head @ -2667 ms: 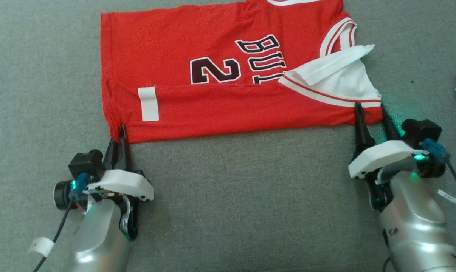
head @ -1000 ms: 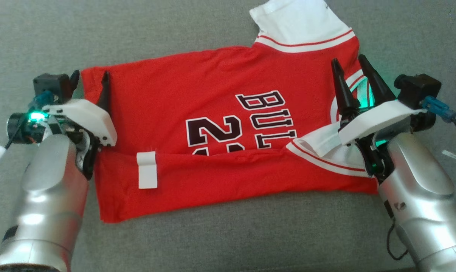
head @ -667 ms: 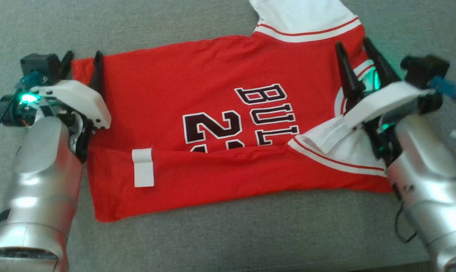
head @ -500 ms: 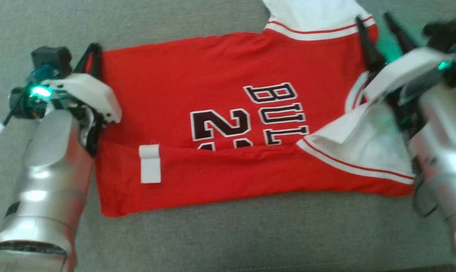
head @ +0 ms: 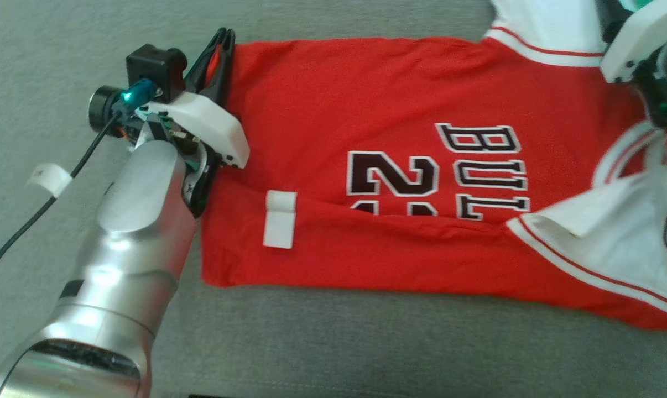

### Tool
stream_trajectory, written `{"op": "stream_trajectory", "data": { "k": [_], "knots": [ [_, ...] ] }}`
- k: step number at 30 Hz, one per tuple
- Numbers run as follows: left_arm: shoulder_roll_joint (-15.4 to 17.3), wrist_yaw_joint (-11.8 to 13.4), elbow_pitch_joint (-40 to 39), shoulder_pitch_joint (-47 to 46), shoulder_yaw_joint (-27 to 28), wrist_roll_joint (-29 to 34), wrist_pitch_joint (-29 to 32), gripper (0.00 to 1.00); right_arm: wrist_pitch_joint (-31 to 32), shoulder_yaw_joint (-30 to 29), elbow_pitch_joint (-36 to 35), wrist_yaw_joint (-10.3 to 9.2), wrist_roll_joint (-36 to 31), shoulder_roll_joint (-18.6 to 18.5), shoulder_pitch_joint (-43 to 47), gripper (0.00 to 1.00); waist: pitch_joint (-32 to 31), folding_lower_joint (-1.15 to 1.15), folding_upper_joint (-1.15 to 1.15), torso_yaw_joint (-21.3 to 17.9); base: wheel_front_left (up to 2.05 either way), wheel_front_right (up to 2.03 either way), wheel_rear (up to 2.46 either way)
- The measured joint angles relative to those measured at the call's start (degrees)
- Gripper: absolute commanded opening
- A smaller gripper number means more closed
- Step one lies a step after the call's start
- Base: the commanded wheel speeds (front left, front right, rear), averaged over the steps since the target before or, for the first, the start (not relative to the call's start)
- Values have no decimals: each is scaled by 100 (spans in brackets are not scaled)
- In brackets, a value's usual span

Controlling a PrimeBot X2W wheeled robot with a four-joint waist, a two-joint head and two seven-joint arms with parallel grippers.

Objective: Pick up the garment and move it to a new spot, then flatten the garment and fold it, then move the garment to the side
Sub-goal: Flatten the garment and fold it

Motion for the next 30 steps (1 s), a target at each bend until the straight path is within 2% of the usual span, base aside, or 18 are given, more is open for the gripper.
{"op": "stream_trajectory", "data": {
  "k": [6,12,13,14,15,19,25,30],
  "knots": [
    [-46,-1,-146,-62,-216,-129,-212,0,47,55,544,0,-63,-90,-410,100,130,0,0,355,0,0,0],
    [-115,0,-109,-140,-350,-249,-299,0,73,113,914,0,-87,-82,-662,100,233,0,0,459,0,0,0],
    [-115,0,-88,-141,-363,-266,-303,0,74,122,946,0,-87,-74,-692,90,236,0,0,455,0,0,0],
    [-114,0,-70,-141,-370,-266,-327,0,73,133,978,0,-79,-59,-726,47,239,-1,0,447,0,0,0],
    [-114,0,-48,-141,-381,-266,-364,0,49,135,988,0,-62,-48,-732,0,234,0,0,438,0,0,0],
    [-114,-1,27,-151,-442,-342,-412,0,-227,181,1020,0,-42,4,-726,0,203,0,0,396,0,0,0],
    [-37,56,132,-159,-470,-354,-673,0,-1103,136,1014,0,85,53,-726,0,142,0,0,235,0,0,0],
    [90,191,260,-147,-422,-353,-811,0,-1534,223,651,0,353,140,-631,0,22,-1,0,15,0,0,0]
  ]
}}
